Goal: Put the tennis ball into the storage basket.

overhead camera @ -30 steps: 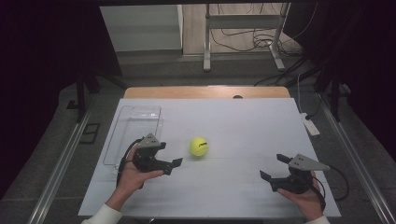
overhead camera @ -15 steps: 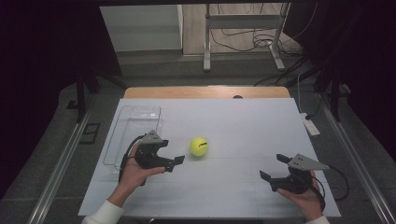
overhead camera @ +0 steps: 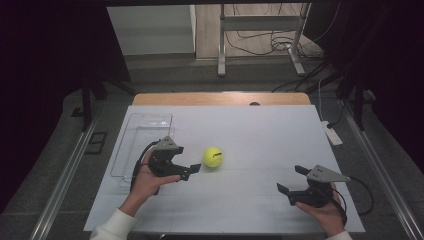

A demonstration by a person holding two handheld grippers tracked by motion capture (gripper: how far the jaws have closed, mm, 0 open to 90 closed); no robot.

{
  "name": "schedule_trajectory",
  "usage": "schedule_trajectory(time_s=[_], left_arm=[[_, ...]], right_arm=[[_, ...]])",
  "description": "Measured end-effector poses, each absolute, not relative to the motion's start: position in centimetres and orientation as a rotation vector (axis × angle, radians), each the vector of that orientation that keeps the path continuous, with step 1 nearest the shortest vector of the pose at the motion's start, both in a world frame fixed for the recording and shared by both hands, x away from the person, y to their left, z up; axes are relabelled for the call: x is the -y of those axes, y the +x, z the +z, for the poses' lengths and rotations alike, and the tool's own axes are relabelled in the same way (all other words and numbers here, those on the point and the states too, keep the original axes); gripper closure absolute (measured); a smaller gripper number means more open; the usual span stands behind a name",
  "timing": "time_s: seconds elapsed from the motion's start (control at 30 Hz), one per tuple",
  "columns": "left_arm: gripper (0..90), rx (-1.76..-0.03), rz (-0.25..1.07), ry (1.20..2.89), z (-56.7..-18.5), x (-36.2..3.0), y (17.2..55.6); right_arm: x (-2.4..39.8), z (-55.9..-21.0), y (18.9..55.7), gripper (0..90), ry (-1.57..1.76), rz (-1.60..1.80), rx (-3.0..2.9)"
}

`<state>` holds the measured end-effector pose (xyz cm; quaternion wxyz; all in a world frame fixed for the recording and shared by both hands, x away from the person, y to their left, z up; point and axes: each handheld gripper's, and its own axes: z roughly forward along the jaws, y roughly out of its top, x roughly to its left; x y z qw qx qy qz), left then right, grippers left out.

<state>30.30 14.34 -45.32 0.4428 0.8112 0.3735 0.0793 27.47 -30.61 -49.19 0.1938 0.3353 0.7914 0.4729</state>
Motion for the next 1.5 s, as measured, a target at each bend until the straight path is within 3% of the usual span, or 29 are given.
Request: schedule_trajectory(time_s=[1.5], left_arm=[[6.8,-0.873,0.133,2.12,-44.0,-10.0,35.5]], right_arm=[[30.6,-49.3,27.5,6.8,0.931,1.325,-2.225]])
